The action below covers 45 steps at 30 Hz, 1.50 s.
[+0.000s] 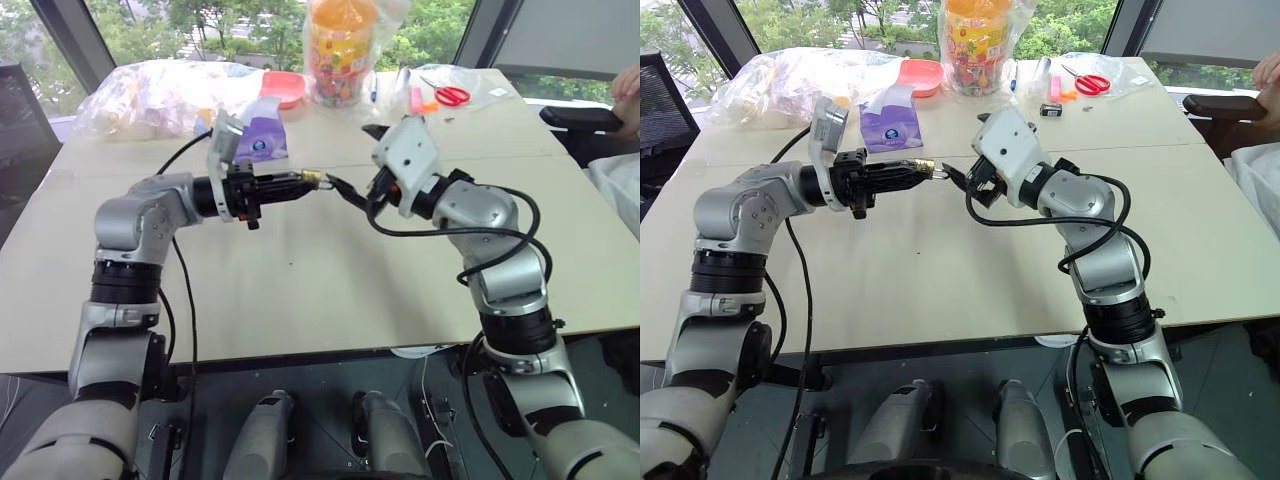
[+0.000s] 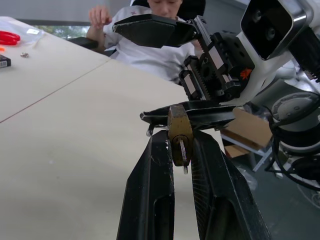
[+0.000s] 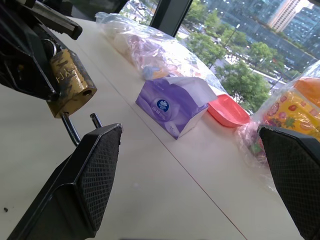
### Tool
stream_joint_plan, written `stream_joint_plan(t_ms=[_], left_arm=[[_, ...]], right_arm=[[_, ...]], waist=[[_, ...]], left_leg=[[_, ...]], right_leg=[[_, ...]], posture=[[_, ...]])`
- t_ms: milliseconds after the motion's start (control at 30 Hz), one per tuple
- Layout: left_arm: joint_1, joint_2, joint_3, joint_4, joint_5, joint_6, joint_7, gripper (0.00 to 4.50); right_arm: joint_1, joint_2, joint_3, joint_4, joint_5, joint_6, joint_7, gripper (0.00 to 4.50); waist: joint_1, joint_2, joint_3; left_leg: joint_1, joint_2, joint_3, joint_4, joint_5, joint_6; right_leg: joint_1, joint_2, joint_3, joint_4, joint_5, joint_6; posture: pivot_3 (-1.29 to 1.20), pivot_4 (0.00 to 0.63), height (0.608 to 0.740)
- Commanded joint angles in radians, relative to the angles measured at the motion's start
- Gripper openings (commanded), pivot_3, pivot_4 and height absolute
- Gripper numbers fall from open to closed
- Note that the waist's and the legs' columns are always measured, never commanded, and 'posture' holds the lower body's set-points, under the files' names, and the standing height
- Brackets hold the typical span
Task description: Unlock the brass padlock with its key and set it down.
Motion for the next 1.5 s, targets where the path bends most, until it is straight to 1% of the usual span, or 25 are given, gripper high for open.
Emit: stream_joint_plan(t_ms=[33, 267, 367, 467, 533, 633, 700, 767, 867, 967, 1067, 1167, 1367, 1433, 1467, 1500], left_arm=[[-0.010, 0.014, 0.018, -0.040, -0.023, -0.008, -0.001, 0.00], [-0.018, 0.019, 0.011, -0.012, -0.011, -0.032, -0.010, 0.00], [-0.017, 0.015, 0.004, -0.001, -0.003, -0.042, -0.011, 0.00], [-0.015, 0.004, -0.008, 0.021, 0.011, -0.060, -0.007, 0.00], [-0.018, -0.005, -0.018, 0.048, 0.024, -0.082, -0.006, 0.00], [-0.031, -0.043, -0.028, 0.101, 0.033, -0.092, 0.010, 0.00], [-0.037, -0.098, -0.031, 0.149, 0.030, -0.072, 0.048, 0.00], [-0.042, -0.156, -0.025, 0.202, 0.019, -0.028, 0.099, 0.00], [-0.043, -0.235, -0.016, 0.287, 0.005, 0.057, 0.160, 0.00], [-0.057, -0.297, 0.005, 0.381, 0.003, 0.135, 0.234, 0.00], [-0.087, -0.337, 0.033, 0.491, 0.022, 0.146, 0.314, 0.00], [-0.123, -0.357, 0.067, 0.603, 0.032, 0.122, 0.368, 0.00], [-0.170, -0.369, 0.093, 0.693, 0.050, 0.111, 0.373, 0.00], [-0.173, -0.374, 0.093, 0.703, 0.070, 0.093, 0.402, 0.99], [-0.167, -0.374, 0.089, 0.684, 0.070, 0.099, 0.395, 1.29], [-0.164, -0.374, 0.086, 0.669, 0.070, 0.105, 0.390, 1.72]], right_arm=[[-0.022, -0.009, 0.012, -0.023, 0.020, -0.024, 0.016, 4.47], [-0.006, -0.030, 0.024, -0.032, 0.040, -0.015, 0.046, 4.47], [-0.002, -0.042, 0.014, -0.026, 0.029, -0.015, 0.032, 4.47], [0.025, -0.092, -0.012, -0.046, 0.030, 0.008, 0.044, 4.47], [0.064, -0.137, -0.034, -0.092, 0.056, 0.058, 0.069, 4.47], [0.128, -0.207, -0.057, -0.178, 0.097, 0.142, 0.107, 4.47], [0.170, -0.264, -0.072, -0.248, 0.140, 0.245, 0.142, 4.47], [0.197, -0.319, -0.077, -0.300, 0.172, 0.362, 0.160, 4.47], [0.253, -0.395, -0.089, -0.368, 0.208, 0.445, 0.180, 4.47], [0.300, -0.449, -0.103, -0.426, 0.253, 0.505, 0.198, 4.47], [0.312, -0.473, -0.102, -0.454, 0.279, 0.562, 0.184, 4.47], [0.314, -0.471, -0.102, -0.479, 0.305, 0.595, 0.164, 4.47], [0.319, -0.477, -0.088, -0.486, 0.328, 0.601, 0.135, 4.47], [0.312, -0.477, -0.078, -0.471, 0.322, 0.591, 0.123, 4.50], [0.308, -0.476, -0.073, -0.463, 0.318, 0.583, 0.117, 4.50], [0.304, -0.476, -0.071, -0.458, 0.318, 0.578, 0.113, 4.50]], waist=[[0.000, 0.000, 0.000], [0.001, 0.000, 0.000], [0.000, 0.000, 0.000], [0.003, 0.000, 0.000], [0.008, 0.000, 0.000], [0.019, 0.000, 0.000], [0.025, 0.000, 0.000], [0.027, 0.000, 0.000], [0.026, -0.001, 0.000], [0.022, -0.001, 0.000], [0.024, -0.001, 0.000], [0.026, -0.001, 0.000], [0.027, -0.001, 0.000], [0.027, -0.001, 0.000], [0.027, -0.001, 0.000], [0.026, -0.001, 0.000]], left_leg=[[0.000, 0.000, 0.000, 0.000, 0.000, 0.000], [0.000, 0.000, 0.000, 0.000, 0.000, 0.000], [0.000, 0.000, 0.000, 0.000, 0.000, 0.000], [0.000, 0.000, 0.000, 0.000, 0.000, 0.000], [0.000, 0.000, 0.000, 0.000, 0.000, 0.000], [0.000, 0.000, 0.000, 0.000, 0.000, 0.001], [-0.001, 0.000, 0.000, 0.000, -0.001, 0.001], [-0.001, 0.000, 0.000, 0.001, -0.001, 0.001], [-0.004, 0.000, -0.001, 0.005, -0.002, 0.004], [-0.011, 0.000, -0.001, 0.014, -0.005, 0.008], [-0.011, 0.000, 0.000, 0.016, -0.006, 0.009], [-0.011, 0.000, 0.000, 0.016, -0.006, 0.009], [-0.012, -0.001, 0.000, 0.016, -0.007, 0.010], [-0.012, -0.001, 0.000, 0.016, -0.007, 0.010], [-0.012, -0.001, 0.000, 0.016, -0.007, 0.010], [-0.012, -0.001, 0.000, 0.016, -0.007, 0.010]], right_leg=[[0.000, 0.000, 0.000, 0.000, 0.000, 0.000], [0.000, 0.000, 0.000, 0.000, 0.000, 0.000], [0.000, 0.000, 0.000, 0.000, 0.000, 0.000], [0.000, 0.000, 0.000, 0.000, 0.000, 0.000], [0.001, 0.000, 0.000, -0.001, 0.000, 0.000], [0.001, 0.000, 0.000, -0.002, 0.000, 0.000], [0.000, 0.000, 0.000, -0.002, 0.000, 0.000], [0.001, -0.001, -0.001, -0.002, 0.000, 0.000], [0.001, -0.001, -0.002, -0.003, -0.001, -0.001], [-0.002, -0.001, -0.002, -0.003, 0.000, 0.000], [-0.001, -0.004, -0.003, -0.003, 0.000, 0.001], [-0.001, -0.004, -0.003, -0.003, 0.000, 0.001], [-0.001, -0.005, -0.004, -0.004, 0.000, 0.002], [-0.001, -0.005, -0.004, -0.004, 0.000, 0.002], [-0.001, -0.005, -0.004, -0.004, 0.000, 0.002], [-0.001, -0.005, -0.004, -0.004, 0.000, 0.002]], posture=[[0.00, 0.150, 0.740], [0.00, 0.150, 0.740], [0.00, 0.150, 0.740], [0.00, 0.150, 0.740], [0.00, 0.150, 0.740], [0.00, 0.150, 0.740], [0.00, 0.150, 0.740], [0.00, 0.150, 0.740], [0.00, 0.150, 0.740], [0.00, 0.150, 0.740], [0.00, 0.150, 0.740], [0.00, 0.150, 0.740], [0.00, 0.150, 0.740], [0.00, 0.150, 0.740], [0.00, 0.150, 0.740], [0.00, 0.150, 0.740]])
